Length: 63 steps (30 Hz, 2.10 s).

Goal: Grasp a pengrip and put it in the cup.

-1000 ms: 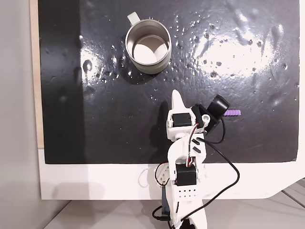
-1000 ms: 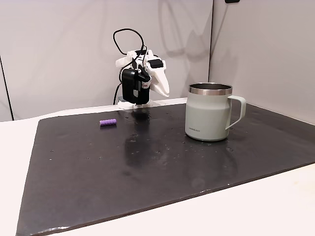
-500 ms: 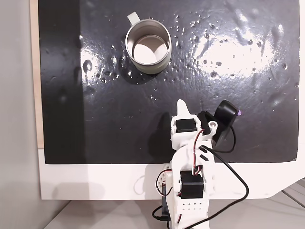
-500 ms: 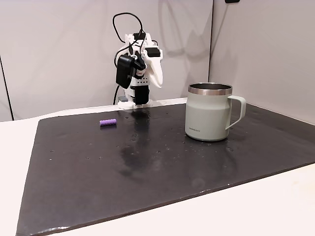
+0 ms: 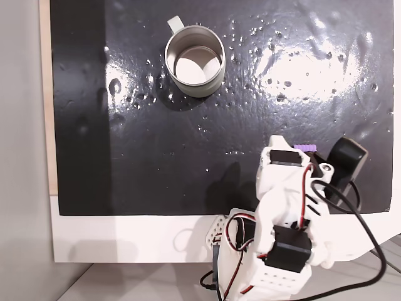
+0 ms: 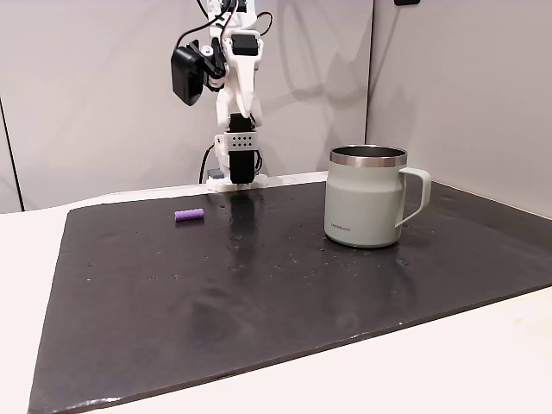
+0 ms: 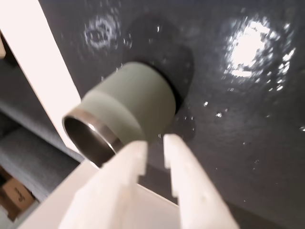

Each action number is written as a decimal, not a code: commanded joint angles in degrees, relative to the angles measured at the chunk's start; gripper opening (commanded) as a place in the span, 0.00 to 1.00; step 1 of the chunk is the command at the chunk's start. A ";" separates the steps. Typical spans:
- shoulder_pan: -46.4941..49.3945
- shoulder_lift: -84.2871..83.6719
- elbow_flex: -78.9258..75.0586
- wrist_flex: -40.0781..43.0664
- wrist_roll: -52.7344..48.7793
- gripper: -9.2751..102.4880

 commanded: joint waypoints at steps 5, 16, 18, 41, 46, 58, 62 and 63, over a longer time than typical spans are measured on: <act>11.60 -14.24 -20.65 10.11 -8.44 0.27; 18.90 -22.15 -18.28 11.78 -20.83 0.32; 20.30 -23.47 -17.14 11.87 -22.85 0.32; 26.63 -50.71 -15.38 2.99 -29.88 0.32; 26.63 -54.67 -15.38 0.26 -29.97 0.32; 26.10 -63.37 -15.47 -4.22 -29.97 0.31; 25.58 -64.86 -15.38 -4.92 -30.32 0.28; 25.40 -65.13 -15.38 -5.19 -30.32 0.28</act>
